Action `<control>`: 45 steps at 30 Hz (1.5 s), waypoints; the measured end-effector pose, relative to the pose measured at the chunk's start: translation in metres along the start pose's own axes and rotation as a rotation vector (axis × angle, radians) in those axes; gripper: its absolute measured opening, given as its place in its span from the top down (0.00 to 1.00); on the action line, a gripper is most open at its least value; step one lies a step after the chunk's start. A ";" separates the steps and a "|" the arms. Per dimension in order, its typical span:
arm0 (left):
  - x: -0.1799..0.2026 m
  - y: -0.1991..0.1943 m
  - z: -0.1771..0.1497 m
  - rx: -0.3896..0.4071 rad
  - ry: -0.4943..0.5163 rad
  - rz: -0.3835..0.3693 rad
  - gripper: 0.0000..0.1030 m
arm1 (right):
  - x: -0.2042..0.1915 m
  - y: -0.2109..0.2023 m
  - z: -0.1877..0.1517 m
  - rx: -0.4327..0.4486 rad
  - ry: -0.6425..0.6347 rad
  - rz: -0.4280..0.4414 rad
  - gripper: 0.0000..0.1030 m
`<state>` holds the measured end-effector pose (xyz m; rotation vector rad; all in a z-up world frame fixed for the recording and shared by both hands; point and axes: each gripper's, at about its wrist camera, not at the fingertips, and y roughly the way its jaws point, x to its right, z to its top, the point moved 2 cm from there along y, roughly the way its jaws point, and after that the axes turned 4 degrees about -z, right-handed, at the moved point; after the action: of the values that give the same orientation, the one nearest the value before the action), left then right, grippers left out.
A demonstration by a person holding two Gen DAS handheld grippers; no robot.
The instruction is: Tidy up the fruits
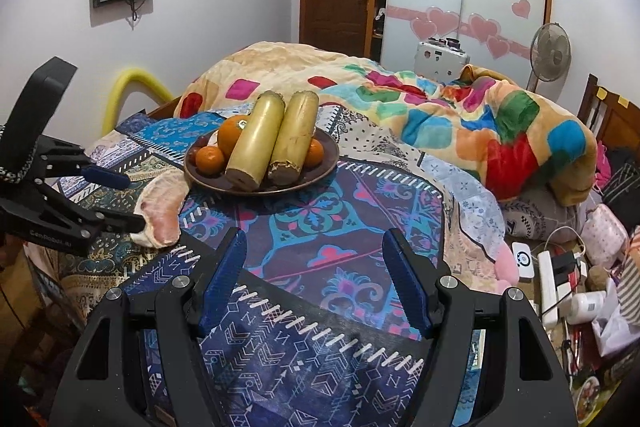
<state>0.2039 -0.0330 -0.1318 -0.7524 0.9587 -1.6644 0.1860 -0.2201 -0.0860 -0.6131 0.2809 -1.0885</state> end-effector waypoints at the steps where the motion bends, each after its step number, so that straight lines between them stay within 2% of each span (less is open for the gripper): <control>1: 0.001 0.003 0.002 -0.009 -0.004 0.009 0.36 | 0.000 0.000 0.000 -0.001 0.000 0.002 0.35; 4: -0.003 0.014 0.009 -0.027 -0.041 0.038 0.31 | -0.001 0.002 -0.002 -0.006 -0.004 0.001 0.35; 5: -0.007 0.018 0.011 -0.029 -0.073 0.032 0.28 | -0.001 0.002 -0.003 -0.006 -0.006 0.000 0.35; 8: -0.013 0.022 0.013 -0.018 -0.141 0.006 0.28 | -0.001 0.005 -0.005 -0.011 -0.002 0.004 0.35; 13: -0.001 0.018 0.002 0.025 -0.039 0.071 0.27 | 0.000 0.009 -0.006 -0.022 0.016 0.021 0.35; 21: -0.026 -0.003 -0.026 -0.019 -0.012 0.116 0.28 | -0.002 0.009 -0.007 -0.015 0.030 0.038 0.35; 24: -0.027 -0.003 -0.026 -0.023 -0.016 0.088 0.29 | -0.004 0.010 -0.004 -0.010 0.037 0.042 0.35; 27: -0.022 0.009 -0.018 -0.040 -0.018 0.058 0.36 | -0.007 0.010 -0.002 -0.007 0.049 0.051 0.35; 30: -0.018 0.019 -0.006 -0.015 -0.004 0.075 0.38 | -0.011 0.010 -0.001 -0.009 0.040 0.050 0.35; 34: -0.025 0.025 0.002 0.018 -0.040 0.067 0.51 | -0.014 0.010 -0.001 -0.016 0.010 0.033 0.35; 42: -0.026 0.006 -0.016 0.053 -0.067 0.072 0.52 | -0.013 0.015 0.007 -0.004 0.017 0.027 0.35; 45: -0.027 -0.009 -0.015 0.089 -0.070 0.075 0.52 | -0.013 0.018 0.013 0.004 0.029 0.039 0.35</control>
<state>0.1950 -0.0019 -0.1318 -0.7026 0.8480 -1.5945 0.1996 -0.1982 -0.0875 -0.5866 0.3144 -1.0609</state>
